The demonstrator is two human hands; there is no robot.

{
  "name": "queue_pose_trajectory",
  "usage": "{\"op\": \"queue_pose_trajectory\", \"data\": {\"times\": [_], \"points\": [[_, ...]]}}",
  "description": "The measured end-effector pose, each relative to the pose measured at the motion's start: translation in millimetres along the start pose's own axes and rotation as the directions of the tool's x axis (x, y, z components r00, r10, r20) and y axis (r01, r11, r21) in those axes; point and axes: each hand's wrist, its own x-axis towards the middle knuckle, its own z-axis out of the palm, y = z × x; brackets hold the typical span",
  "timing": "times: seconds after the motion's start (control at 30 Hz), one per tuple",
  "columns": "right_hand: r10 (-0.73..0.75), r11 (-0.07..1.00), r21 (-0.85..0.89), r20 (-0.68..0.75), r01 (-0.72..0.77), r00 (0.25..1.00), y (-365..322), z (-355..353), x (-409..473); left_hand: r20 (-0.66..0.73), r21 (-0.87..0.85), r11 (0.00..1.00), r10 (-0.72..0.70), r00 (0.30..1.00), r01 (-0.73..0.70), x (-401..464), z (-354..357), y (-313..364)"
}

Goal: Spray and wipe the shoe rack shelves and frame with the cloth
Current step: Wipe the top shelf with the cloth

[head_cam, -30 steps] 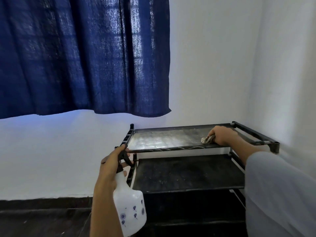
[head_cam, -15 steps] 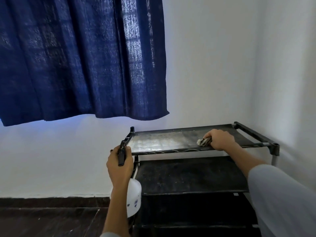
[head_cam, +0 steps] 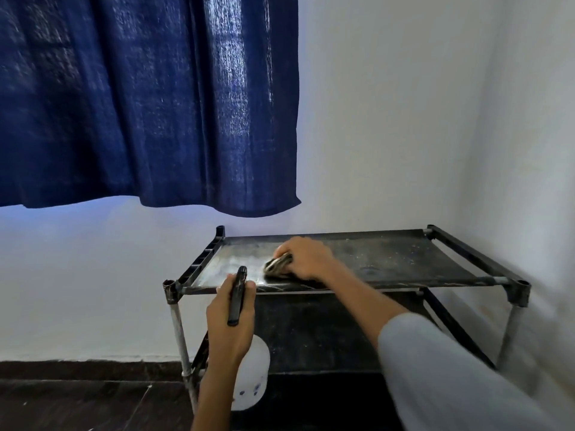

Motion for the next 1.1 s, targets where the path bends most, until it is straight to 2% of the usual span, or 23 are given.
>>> {"op": "queue_pose_trajectory", "data": {"times": [0.1,0.2,0.3,0.4,0.53,0.63,0.77,0.83,0.97,1.1], "points": [[-0.071,0.997,-0.007,0.052,0.072,0.996,-4,10,7,0.038,-0.017,1.000,0.002,0.999,-0.002,5,7,0],[-0.032,0.999,-0.024,0.152,0.036,0.988,33,-10,-4,0.063,-0.025,1.000,-0.003,0.998,0.005,5,11,-2],[0.141,0.979,-0.168,0.184,-0.111,0.973,86,-37,-25,0.049,-0.031,0.999,-0.038,0.998,0.039,2,14,-3],[0.374,0.909,-0.239,0.100,-0.343,0.922,134,-56,-51,0.041,-0.025,0.999,-0.042,0.998,0.043,1,14,-1],[0.470,0.876,-0.132,0.021,-0.464,0.882,146,-56,-51,0.029,-0.015,0.998,-0.053,0.998,0.053,1,13,0],[0.464,0.880,-0.109,-0.014,-0.463,0.886,117,-44,-23,0.013,-0.016,0.998,-0.068,0.998,0.068,2,13,1],[0.302,0.941,-0.134,-0.088,-0.312,0.949,54,-7,29,-0.017,-0.013,0.997,-0.072,0.997,0.072,2,15,-2],[0.267,0.960,-0.053,-0.128,-0.275,0.955,19,15,57,-0.039,-0.008,0.997,-0.073,0.997,0.073,2,17,-1],[0.157,0.988,0.003,-0.010,-0.157,0.988,-22,34,92,-0.043,0.007,0.997,-0.074,0.996,0.075,3,19,1],[0.122,0.991,0.052,0.065,-0.125,0.990,10,23,89,-0.039,0.025,0.994,-0.102,0.994,0.103,2,21,2]]}}
